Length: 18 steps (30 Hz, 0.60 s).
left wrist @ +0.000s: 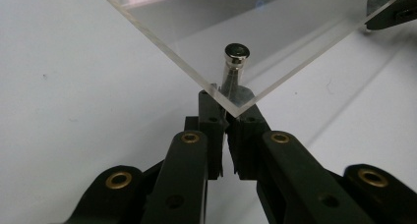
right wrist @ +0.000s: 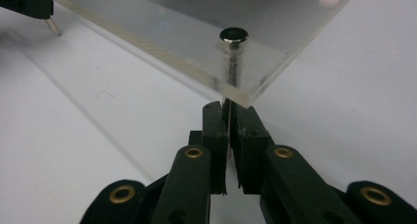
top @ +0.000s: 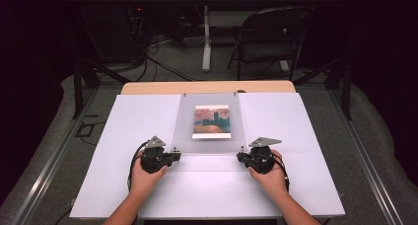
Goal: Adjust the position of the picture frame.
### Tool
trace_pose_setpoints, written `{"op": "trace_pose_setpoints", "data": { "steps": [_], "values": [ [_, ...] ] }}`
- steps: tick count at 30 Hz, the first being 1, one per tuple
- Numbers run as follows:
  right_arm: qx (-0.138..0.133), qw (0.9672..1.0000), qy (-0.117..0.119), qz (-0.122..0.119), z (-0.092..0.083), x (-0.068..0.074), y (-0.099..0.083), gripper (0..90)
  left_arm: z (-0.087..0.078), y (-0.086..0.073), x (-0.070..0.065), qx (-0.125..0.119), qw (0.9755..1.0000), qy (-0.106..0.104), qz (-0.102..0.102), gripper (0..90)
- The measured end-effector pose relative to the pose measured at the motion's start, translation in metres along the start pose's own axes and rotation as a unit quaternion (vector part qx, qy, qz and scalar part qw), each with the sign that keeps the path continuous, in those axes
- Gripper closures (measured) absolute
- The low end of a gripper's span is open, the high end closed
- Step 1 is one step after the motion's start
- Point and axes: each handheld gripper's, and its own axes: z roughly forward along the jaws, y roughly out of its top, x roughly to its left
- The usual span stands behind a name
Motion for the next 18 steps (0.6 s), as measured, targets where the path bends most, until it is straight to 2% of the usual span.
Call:
{"op": "trace_pose_setpoints", "data": {
  "steps": [1,6,18],
  "values": [
    [0.007,1.0,0.0,0.001,0.0011,-0.0005,-0.0008,84.6,0.0002,-0.0003,-0.0005,-0.003,1.0,0.005,0.001,85.1],
    [0.004,1.0,0.002,0.003,0.0011,-0.0016,-0.0012,84.2,0.0,-0.0014,0.0004,-0.004,1.0,-0.001,-0.003,84.9],
    [0.009,1.0,-0.003,0.002,0.0007,0.0002,-0.0009,84.3,-0.0001,-0.0023,-0.0003,-0.006,1.0,0.001,-0.005,84.5]
  ]
}}
